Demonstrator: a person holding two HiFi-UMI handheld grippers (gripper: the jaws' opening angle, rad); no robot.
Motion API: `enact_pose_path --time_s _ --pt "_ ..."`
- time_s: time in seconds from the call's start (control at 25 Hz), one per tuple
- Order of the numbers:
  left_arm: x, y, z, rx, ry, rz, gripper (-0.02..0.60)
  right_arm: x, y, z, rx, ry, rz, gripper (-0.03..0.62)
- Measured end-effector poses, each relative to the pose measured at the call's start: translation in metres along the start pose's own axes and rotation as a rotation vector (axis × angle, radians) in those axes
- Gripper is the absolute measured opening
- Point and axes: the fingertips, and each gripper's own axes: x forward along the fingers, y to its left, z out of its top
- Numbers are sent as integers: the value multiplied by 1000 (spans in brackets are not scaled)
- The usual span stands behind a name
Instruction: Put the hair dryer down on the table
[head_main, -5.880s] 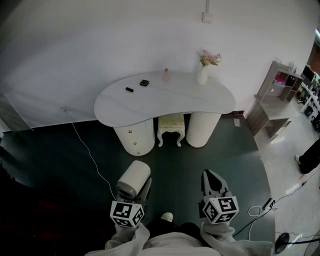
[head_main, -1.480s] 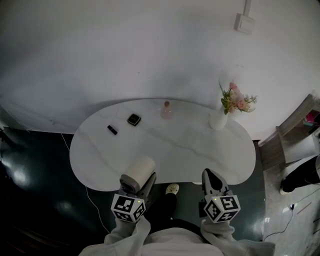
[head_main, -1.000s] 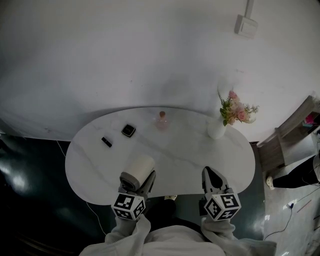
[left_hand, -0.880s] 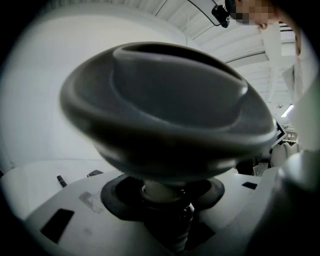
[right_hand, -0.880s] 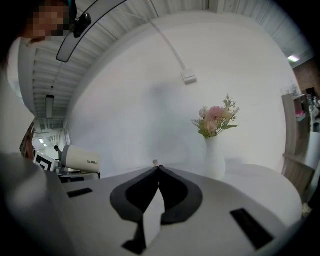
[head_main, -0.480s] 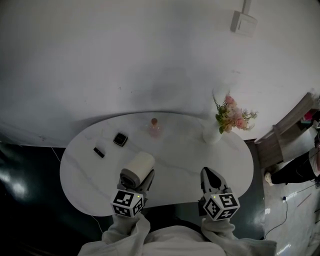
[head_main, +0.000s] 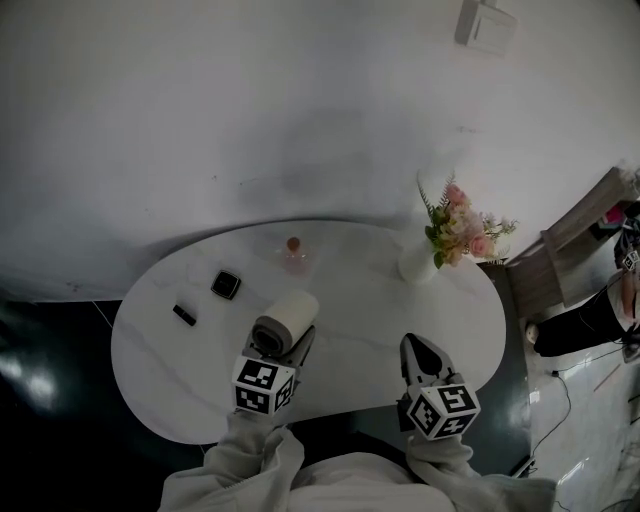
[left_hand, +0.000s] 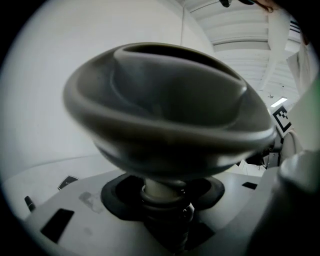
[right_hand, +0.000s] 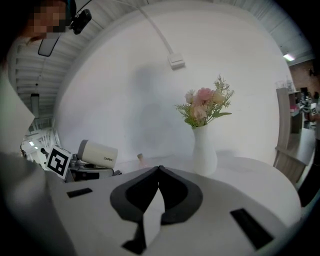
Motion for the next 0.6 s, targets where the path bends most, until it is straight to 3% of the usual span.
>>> enact_pose_path --time_s 0.6 --pt "80 6 -20 37 196 -70 222 24 -16 -10 30 71 -32 51"
